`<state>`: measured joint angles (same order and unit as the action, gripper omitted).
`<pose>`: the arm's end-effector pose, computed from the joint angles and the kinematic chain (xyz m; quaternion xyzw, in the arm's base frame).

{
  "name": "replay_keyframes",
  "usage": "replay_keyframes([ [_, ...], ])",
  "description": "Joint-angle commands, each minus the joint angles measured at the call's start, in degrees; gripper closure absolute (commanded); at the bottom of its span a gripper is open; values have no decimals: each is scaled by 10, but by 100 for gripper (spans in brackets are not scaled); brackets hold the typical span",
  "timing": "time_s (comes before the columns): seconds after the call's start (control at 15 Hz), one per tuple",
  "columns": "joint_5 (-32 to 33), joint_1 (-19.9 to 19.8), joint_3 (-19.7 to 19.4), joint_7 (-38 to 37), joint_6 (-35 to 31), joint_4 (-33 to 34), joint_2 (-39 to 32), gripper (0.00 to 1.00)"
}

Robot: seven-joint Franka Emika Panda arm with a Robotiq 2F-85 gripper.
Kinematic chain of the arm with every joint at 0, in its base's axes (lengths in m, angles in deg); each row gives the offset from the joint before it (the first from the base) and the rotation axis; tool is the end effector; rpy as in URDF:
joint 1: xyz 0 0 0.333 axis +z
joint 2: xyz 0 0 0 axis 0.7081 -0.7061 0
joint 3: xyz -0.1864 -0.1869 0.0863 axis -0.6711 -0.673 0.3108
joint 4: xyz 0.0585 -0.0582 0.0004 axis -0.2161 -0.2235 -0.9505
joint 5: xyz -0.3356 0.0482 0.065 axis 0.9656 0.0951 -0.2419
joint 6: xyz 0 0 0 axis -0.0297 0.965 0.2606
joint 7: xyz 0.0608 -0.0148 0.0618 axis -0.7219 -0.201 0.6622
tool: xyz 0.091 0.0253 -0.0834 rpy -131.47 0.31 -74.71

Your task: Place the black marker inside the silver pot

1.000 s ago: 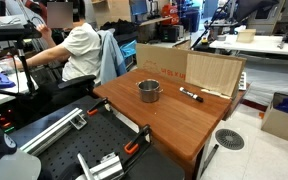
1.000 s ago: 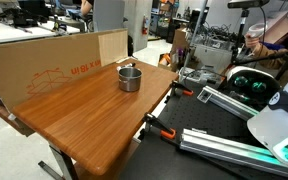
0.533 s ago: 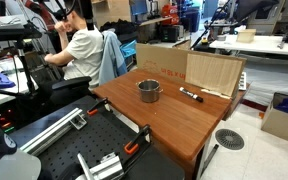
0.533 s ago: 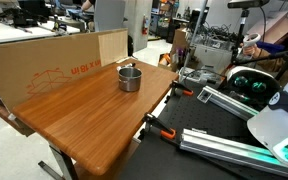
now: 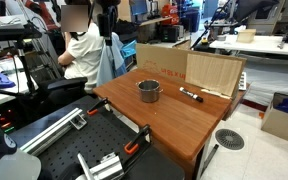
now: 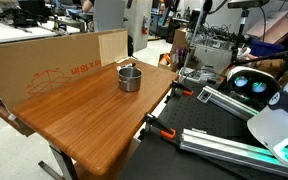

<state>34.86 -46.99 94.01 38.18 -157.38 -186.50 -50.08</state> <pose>0.3860 0.0355 0.3681 -0.9022 0.3925 0.0345 0.1753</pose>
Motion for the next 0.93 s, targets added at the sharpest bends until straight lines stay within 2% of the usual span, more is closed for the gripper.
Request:
replay_keyframes([
  [0.0, -36, -17, -19, -42, -28, 18, -60, 0],
  [0.2, -68, -25, -36, -72, -73, 37, -121, 0],
  [0.53, -125, -25, -58, -148, -101, 100, -208, 0],
  [0.87, -112, -28, -82, -228, -126, 154, -273, 0],
])
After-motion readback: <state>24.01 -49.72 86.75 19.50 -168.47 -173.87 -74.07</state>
